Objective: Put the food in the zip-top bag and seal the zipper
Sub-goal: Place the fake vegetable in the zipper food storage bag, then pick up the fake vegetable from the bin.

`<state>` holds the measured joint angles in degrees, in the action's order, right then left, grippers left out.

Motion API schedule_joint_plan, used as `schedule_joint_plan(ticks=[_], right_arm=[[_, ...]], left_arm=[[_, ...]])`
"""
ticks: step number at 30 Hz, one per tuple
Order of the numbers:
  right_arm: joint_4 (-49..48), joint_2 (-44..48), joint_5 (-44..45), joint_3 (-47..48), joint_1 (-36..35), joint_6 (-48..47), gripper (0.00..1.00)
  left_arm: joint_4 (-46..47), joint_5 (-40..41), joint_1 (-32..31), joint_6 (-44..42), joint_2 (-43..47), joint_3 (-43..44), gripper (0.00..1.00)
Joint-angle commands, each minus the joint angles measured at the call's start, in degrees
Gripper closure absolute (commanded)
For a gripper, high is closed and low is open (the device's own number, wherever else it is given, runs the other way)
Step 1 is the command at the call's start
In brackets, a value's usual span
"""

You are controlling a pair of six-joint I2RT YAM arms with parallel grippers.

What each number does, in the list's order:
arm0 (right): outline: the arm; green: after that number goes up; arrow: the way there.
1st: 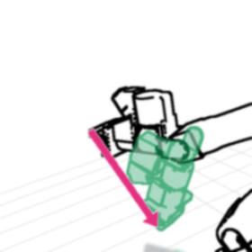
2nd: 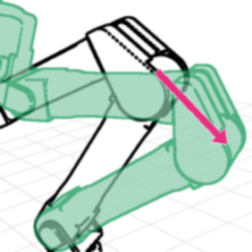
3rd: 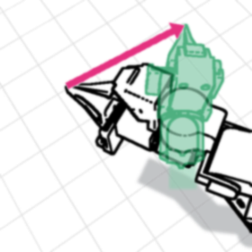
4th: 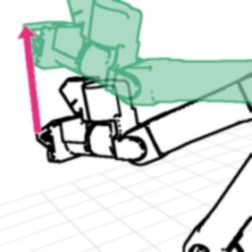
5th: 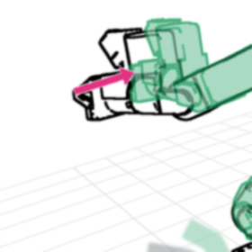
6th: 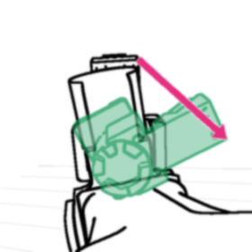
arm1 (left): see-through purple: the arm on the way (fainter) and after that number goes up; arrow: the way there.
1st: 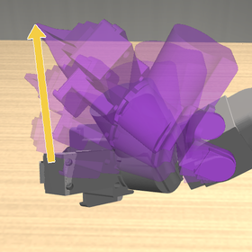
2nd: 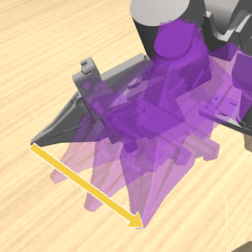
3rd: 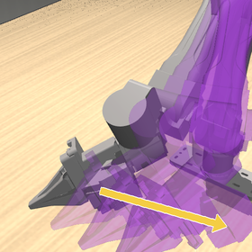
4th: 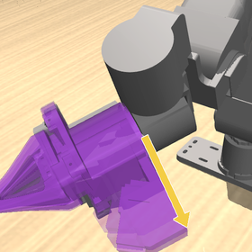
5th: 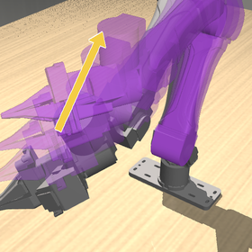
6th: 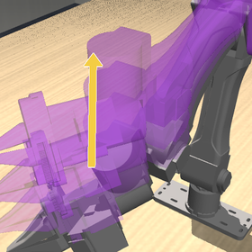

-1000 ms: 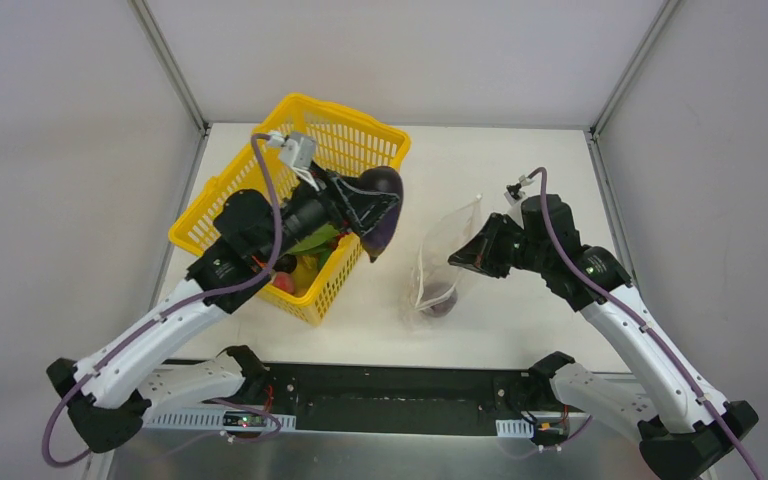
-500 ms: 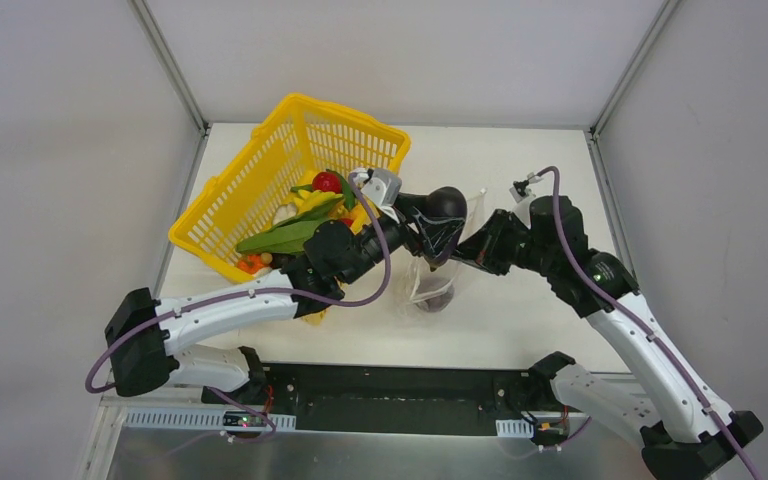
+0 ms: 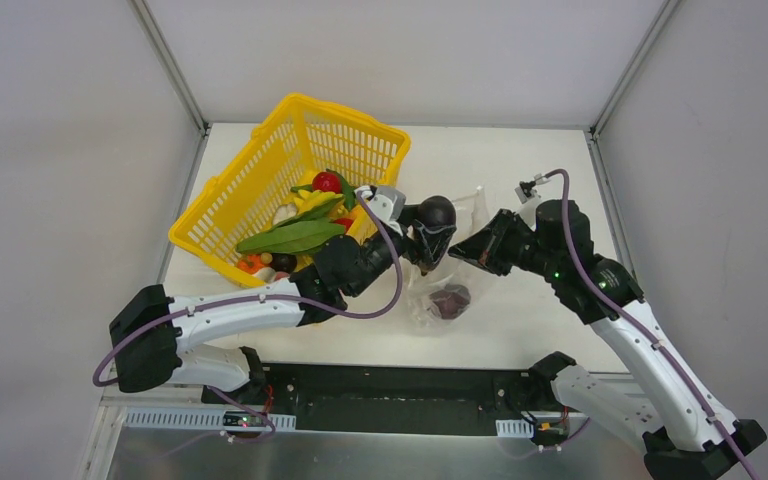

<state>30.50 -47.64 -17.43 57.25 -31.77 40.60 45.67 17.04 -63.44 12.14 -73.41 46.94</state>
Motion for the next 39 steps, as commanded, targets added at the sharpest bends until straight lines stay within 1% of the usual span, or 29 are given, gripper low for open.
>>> schedule_joint_plan(ticks=[1, 5, 9, 12, 15, 21, 23, 25, 27, 29, 33, 35, 37, 39], right_arm=[[-3.3, 0.9, 0.2, -0.7, -0.3, 1.0, 0.99], [-3.4, 0.9, 0.3, -1.2, -0.2, 0.9, 0.99], [-3.2, 1.2, 0.7, -1.4, -0.3, 0.8, 0.99], [-2.9, 1.5, 1.1, -1.5, -0.2, 0.6, 0.99], [-2.4, 1.7, 1.3, -1.6, -0.3, 0.3, 0.99], [-2.2, 2.2, 1.6, -2.4, -0.2, -0.1, 0.98], [-3.9, 3.0, -1.0, -2.9, -0.3, -0.6, 0.99], [-7.8, 4.5, -3.5, -4.1, -0.2, -0.4, 0.99], [-9.5, 6.1, -3.2, -5.6, -0.2, 0.1, 0.98], [-8.5, 6.6, -1.2, -6.2, -0.2, 0.1, 0.97], [-5.4, 4.7, -1.0, -5.8, -0.2, -1.4, 0.98], [-5.0, 3.6, -1.7, -5.6, -0.2, -1.8, 0.98], [-5.4, 3.0, -2.1, -5.7, -0.3, -1.9, 0.98], [-5.6, 2.8, -1.9, -5.6, -0.2, -2.0, 0.98]], left_arm=[[-5.7, -0.8, -0.8, -3.3, 1.6, 0.5, 0.75], [-18.7, -3.2, -0.8, -3.7, 2.1, 4.9, 0.5], [-28.7, -2.3, -0.8, -2.5, 2.4, 8.8, 0.24], [-30.9, -2.7, -0.8, -2.2, 3.4, 9.7, 0.1], [-33.7, -3.9, -0.8, -2.3, 4.9, 11.1, 0.03], [-39.8, -3.3, -0.7, -3.3, 8.8, 13.1, 0.02], [-41.9, -1.1, -0.7, -3.8, 10.9, 12.9, 0.02], [-44.0, 1.2, -0.6, -4.8, 13.2, 12.4, 0.01], [-47.1, 3.9, -0.2, -5.3, 15.4, 12.1, 0.01], [-51.1, 6.3, 1.0, -5.3, 17.3, 12.0, 0.01], [-58.9, 8.2, 5.4, -3.0, 21.1, 11.9, 0.01], [-62.8, 8.7, 8.7, -1.2, 22.7, 12.0, 0.01], [-66.2, 7.8, 13.0, 0.3, 23.8, 12.2, 0.01], [-69.7, 7.1, 16.0, 1.2, 24.3, 12.6, 0.01]])
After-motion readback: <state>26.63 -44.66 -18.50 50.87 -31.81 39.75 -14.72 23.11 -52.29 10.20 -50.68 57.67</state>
